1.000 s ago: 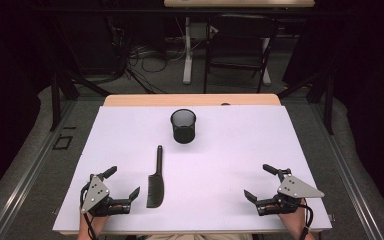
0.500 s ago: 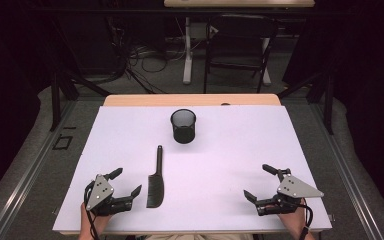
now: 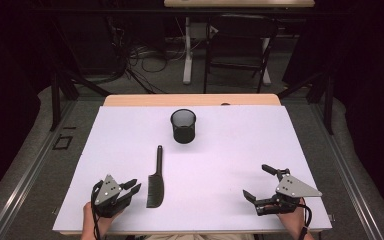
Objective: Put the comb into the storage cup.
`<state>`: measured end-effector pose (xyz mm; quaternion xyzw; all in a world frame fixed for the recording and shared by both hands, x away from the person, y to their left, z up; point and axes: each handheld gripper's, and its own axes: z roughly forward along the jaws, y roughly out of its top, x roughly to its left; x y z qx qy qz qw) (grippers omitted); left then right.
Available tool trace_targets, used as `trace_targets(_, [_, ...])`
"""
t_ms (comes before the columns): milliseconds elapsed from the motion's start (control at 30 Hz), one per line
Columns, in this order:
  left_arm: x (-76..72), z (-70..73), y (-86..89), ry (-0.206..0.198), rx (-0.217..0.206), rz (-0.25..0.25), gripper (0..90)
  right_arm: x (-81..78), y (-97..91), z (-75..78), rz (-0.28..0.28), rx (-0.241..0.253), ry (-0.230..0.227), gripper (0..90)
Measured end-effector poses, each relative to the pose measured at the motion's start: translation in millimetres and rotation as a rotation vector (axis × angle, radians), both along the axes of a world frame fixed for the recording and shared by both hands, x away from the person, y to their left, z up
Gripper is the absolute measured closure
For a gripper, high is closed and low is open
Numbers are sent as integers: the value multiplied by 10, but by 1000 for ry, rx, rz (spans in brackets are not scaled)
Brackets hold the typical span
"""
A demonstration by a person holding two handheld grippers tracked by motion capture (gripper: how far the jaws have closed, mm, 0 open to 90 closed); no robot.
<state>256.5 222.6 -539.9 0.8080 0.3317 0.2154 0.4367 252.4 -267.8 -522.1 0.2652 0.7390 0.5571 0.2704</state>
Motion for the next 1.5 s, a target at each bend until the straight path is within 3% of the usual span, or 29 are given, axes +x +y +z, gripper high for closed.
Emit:
trace_targets(100, [13,-16,-14,34,18,-10,895,-7,1,1,2,-3,1,1])
trace_targets(400, [79,-101,-86,150,78,-2,900,-7,6,2,6,-2,1,3])
trace_targets(600, [97,-144,-182,182,119,-45,900,-2,7,-1,8,-4,8,4])
trace_targets(833, [101,-187,-237,222,130,-81,900,1,9,-2,12,-7,7,4])
trace_targets(933, [105,-197,-252,231,138,-88,900,3,12,-5,12,-6,11,5])
trace_targets(1167, [125,-212,-267,257,89,-98,900,5,15,-7,14,-9,11,6])
trace_targets(1500, [146,-214,-405,222,116,-132,900,17,26,-20,13,-16,21,8])
